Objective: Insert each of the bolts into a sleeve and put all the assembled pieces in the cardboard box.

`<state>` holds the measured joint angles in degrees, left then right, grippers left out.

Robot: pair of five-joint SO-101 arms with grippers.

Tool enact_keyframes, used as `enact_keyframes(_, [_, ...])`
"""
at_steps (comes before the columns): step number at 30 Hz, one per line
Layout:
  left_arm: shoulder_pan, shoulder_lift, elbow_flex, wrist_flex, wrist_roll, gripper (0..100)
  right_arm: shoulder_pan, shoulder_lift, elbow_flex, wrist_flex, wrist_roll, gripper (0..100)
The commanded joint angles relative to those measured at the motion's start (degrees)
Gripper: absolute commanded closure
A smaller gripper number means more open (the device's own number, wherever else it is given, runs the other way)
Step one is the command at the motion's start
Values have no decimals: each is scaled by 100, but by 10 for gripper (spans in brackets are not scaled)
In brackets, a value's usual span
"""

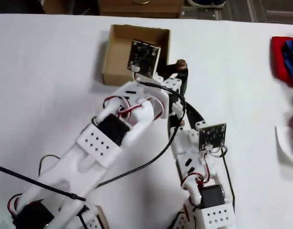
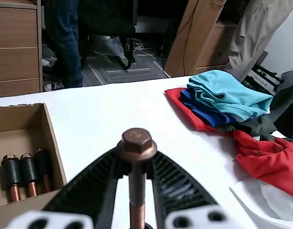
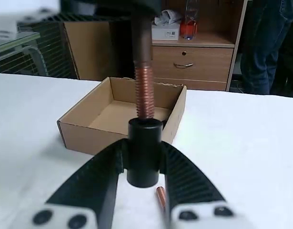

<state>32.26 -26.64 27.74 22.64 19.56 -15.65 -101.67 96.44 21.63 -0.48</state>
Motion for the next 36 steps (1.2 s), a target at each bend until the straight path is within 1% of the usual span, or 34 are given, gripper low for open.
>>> enact_keyframes(1, [88,9,-303,-35,62,975,-40,-145,44,-136,-9,975])
enact_keyframes(5, [88,26,-180,-35,70,975,-40,-145,44,-136,-9,975])
enact_keyframes(11, [220,-26,558,-35,70,975,-40,-145,44,-136,-9,975])
enact_keyframes(20, [255,-26,602,44,44,973,-13,-145,44,-136,-9,975])
enact_keyframes(23, [229,-35,382,624,35,964,-4,-145,44,-136,-9,975])
enact_keyframes(24, [211,-35,286,888,35,942,-4,-145,44,-136,-9,975])
enact_keyframes(27, [123,-35,40,1600,35,810,-4,-145,44,-136,-9,975])
enact_keyframes(30, [9,-35,-215,2101,53,688,-4,-145,44,-136,-9,975])
enact_keyframes(32, [-62,-44,-514,2444,44,664,-4,-145,44,-119,-9,975])
enact_keyframes(36, [-325,-185,-1402,3244,35,665,4,-145,44,-92,-9,975])
